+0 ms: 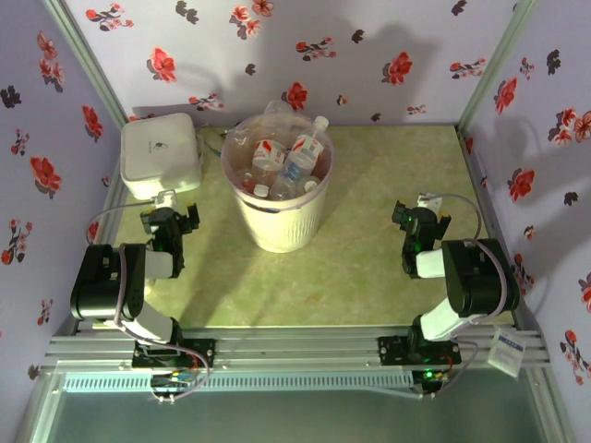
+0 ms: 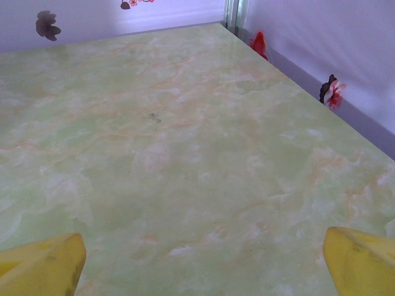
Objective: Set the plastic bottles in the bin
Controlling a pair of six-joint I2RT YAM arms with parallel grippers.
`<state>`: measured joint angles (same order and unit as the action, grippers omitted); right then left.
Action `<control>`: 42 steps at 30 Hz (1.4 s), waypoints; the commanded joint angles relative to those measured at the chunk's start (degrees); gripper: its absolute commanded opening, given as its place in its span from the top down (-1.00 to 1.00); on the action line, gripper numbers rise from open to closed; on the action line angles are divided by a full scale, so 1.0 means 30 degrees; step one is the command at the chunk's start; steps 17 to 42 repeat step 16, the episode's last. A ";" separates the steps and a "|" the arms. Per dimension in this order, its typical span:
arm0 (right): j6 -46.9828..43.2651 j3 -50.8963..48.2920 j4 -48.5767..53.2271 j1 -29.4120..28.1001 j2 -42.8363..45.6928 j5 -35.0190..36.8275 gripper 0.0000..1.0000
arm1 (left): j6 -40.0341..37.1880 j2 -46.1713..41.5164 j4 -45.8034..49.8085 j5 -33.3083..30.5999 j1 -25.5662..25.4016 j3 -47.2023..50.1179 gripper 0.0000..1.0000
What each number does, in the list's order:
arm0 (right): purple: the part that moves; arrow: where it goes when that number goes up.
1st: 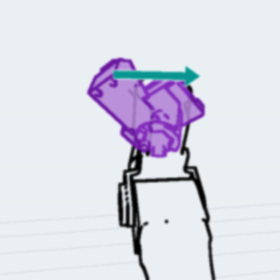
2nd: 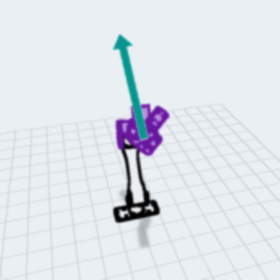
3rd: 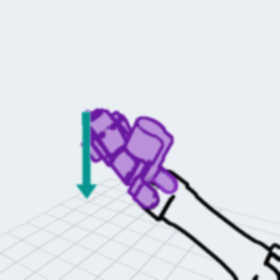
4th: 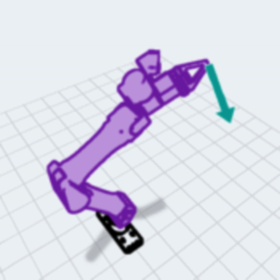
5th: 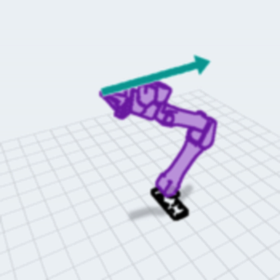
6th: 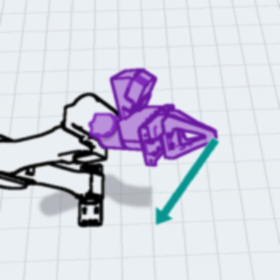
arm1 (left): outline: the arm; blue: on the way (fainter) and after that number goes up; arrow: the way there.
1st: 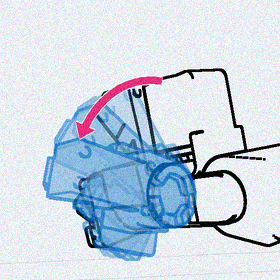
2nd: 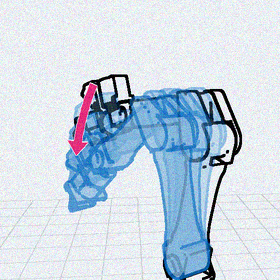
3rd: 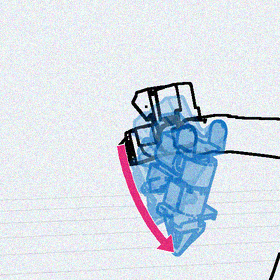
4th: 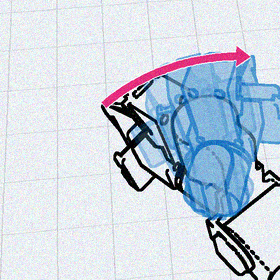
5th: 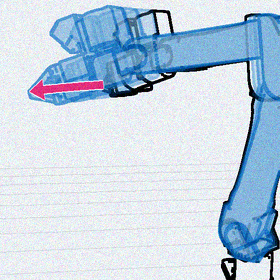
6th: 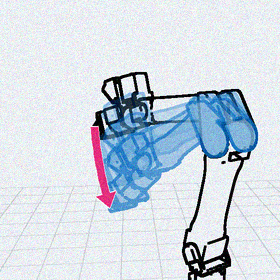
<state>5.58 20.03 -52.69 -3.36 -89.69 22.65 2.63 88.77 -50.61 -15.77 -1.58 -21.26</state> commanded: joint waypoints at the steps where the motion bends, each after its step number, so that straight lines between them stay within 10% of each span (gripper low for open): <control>1: 0.0336 0.0400 0.0010 0.0064 0.0131 -0.0037 -0.99 | 0.0235 -0.0031 -0.0825 0.0190 0.0089 -0.0136 -1.00; 42: 0.0327 0.0352 -0.0042 0.0108 0.0159 -0.0081 -0.99 | 0.0235 -0.0057 -0.0825 0.0174 0.0089 -0.0151 -1.00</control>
